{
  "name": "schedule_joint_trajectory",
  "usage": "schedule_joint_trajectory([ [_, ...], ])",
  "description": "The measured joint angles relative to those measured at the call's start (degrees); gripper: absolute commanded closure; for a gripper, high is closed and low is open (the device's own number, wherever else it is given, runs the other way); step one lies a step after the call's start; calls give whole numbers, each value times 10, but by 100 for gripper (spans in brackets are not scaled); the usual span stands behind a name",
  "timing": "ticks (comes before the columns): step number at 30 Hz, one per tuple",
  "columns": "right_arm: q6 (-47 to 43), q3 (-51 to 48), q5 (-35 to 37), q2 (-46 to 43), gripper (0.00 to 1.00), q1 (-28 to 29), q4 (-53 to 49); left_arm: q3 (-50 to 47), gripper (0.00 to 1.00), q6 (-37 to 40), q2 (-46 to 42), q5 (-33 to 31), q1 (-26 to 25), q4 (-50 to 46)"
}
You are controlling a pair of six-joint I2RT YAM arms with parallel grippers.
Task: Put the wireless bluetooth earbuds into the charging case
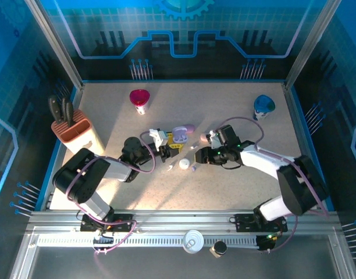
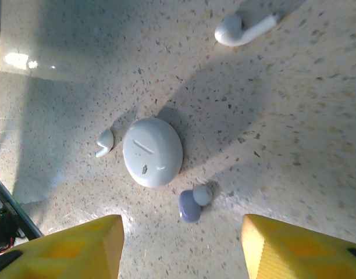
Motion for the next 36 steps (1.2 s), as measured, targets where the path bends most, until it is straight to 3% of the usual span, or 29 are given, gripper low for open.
schedule_joint_trajectory([
  [8, -37, 81, -47, 140, 44, 10, 13, -12, 64, 0, -37, -2, 1, -5],
  [15, -66, 114, -82, 181, 46, 18, 11, -21, 64, 0, -53, -3, 1, -13],
  [36, -76, 23, -100, 99, 48, 35, -24, -21, 63, 0, -53, -2, 1, -23],
])
